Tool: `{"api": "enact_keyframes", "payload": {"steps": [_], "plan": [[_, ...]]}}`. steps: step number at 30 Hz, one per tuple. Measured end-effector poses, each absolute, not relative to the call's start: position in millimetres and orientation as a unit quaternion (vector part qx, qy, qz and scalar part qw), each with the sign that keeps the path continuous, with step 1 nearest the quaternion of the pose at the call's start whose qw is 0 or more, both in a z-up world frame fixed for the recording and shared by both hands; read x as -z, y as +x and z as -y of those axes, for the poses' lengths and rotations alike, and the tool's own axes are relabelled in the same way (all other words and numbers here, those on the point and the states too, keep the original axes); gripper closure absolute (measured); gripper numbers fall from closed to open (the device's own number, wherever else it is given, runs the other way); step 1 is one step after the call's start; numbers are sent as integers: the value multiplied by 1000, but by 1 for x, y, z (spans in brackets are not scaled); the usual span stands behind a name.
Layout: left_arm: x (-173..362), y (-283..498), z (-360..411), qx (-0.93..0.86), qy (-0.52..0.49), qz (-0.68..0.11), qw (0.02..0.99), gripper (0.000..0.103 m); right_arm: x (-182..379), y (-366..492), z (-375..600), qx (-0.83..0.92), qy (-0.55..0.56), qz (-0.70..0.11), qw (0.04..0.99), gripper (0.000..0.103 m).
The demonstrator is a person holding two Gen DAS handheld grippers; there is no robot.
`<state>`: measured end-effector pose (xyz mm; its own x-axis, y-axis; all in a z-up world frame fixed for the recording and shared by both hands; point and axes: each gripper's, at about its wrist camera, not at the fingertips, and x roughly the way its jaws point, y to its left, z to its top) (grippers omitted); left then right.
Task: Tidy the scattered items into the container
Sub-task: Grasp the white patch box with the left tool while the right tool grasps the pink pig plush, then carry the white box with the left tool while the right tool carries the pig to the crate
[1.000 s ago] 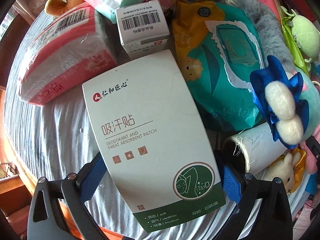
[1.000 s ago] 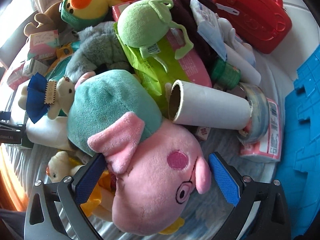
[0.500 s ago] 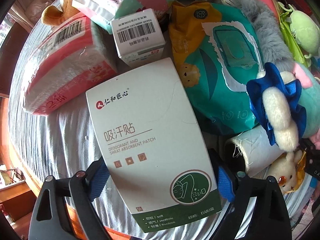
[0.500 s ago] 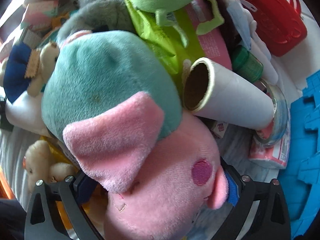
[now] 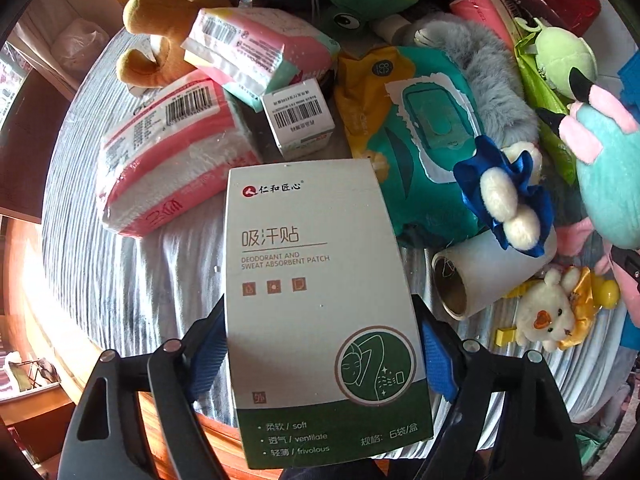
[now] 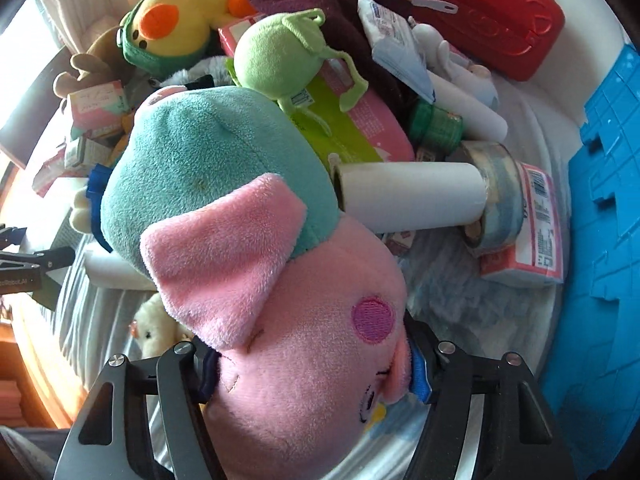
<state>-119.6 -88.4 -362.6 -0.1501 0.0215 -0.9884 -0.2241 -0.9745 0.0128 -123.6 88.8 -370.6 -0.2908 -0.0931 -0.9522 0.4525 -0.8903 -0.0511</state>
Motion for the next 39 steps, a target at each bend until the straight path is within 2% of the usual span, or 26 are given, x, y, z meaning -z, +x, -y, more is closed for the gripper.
{"api": "enact_keyframes", "payload": {"steps": [6,10,12,14,39], "plan": [[314,-108,81,-785,-604,-95,95,23,329,-115,-88,808,548,-138,167,34],[298,-112,163,-804,-576,-99,108,23,286,-111,-91,825,528,-119,161,34],[313,-159,195,-810,-566,-98,115,23,272,-105,-79,832,521,-109,155,34],[307,-165,202,-816,-557,-98,118,23,263,-104,-83,839,515,-97,149,33],[228,-201,149,-858,-476,-66,181,23,142,-108,-168,868,458,112,155,32]]}}
